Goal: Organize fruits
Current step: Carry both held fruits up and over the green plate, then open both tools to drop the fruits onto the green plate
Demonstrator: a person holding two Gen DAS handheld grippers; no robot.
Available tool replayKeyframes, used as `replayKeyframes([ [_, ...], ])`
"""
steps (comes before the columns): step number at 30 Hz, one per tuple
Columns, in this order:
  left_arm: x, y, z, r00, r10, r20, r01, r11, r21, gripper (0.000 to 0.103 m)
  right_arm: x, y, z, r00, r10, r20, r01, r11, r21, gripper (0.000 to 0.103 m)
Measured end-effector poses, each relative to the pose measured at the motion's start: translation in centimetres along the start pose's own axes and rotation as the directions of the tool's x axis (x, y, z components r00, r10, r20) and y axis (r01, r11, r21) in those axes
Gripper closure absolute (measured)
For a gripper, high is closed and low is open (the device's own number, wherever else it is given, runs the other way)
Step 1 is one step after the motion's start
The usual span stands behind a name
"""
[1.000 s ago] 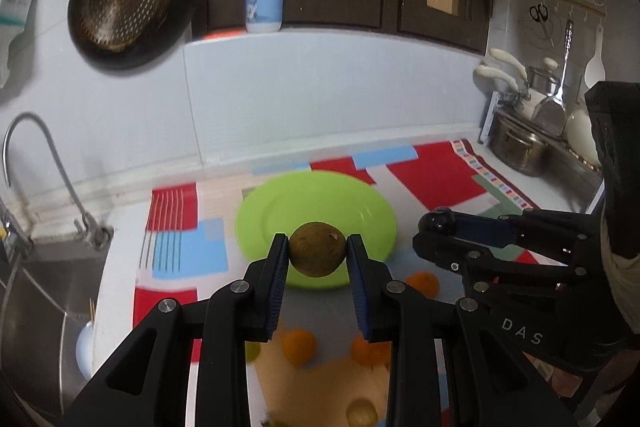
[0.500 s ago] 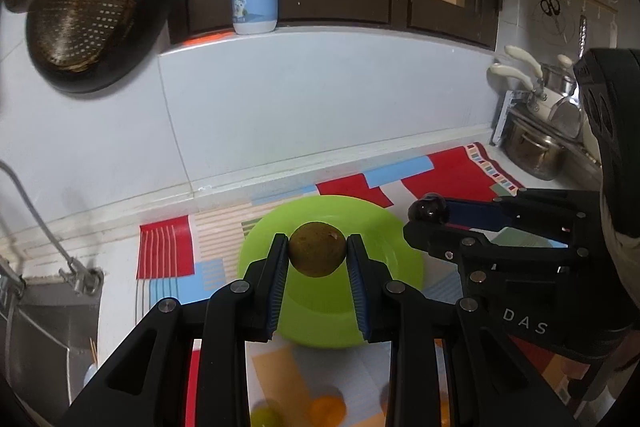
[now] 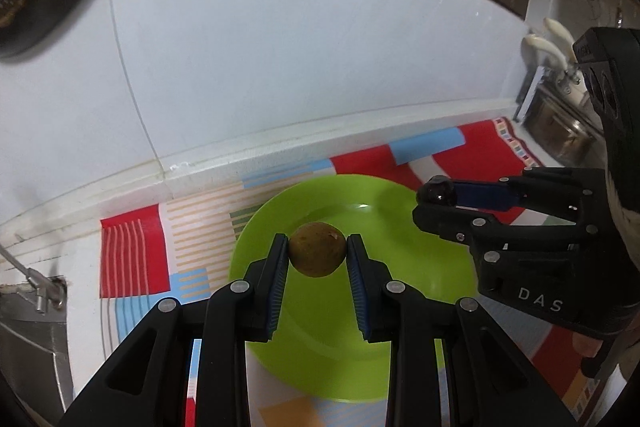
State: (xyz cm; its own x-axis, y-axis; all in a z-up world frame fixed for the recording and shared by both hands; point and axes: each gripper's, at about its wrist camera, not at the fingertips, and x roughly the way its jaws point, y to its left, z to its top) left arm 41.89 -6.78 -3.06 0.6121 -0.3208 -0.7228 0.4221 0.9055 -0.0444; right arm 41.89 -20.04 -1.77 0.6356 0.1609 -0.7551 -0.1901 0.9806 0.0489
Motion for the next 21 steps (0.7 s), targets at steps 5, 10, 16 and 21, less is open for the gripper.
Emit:
replayKeyframes([
  [5,2.5,0.5,0.2,0.999,-0.018,-0.046,0.018,1.000,-0.008,0.073,2.6,-0.5,0.4,0.999,0.009,-0.052,-0.009,1.000,-0.009,0.073],
  [10,4.7,0.8,0.0,0.996,-0.030,-0.089,0.029,1.000,-0.010,0.073,4.7,-1.1,0.4,0.996,0.027,-0.091,-0.027,1.000,0.000,0.073],
  [16,6.5,0.9,-0.1,0.992,-0.039,-0.120,0.038,0.999,-0.007,0.073,6.7,-1.4,0.1,0.991,0.038,-0.131,-0.038,0.999,0.006,0.073],
  [21,7.6,0.8,-0.3,0.988,-0.048,-0.145,0.048,0.999,-0.004,0.073,7.7,-1.8,-0.2,0.987,0.044,-0.153,-0.042,0.999,0.018,0.073],
])
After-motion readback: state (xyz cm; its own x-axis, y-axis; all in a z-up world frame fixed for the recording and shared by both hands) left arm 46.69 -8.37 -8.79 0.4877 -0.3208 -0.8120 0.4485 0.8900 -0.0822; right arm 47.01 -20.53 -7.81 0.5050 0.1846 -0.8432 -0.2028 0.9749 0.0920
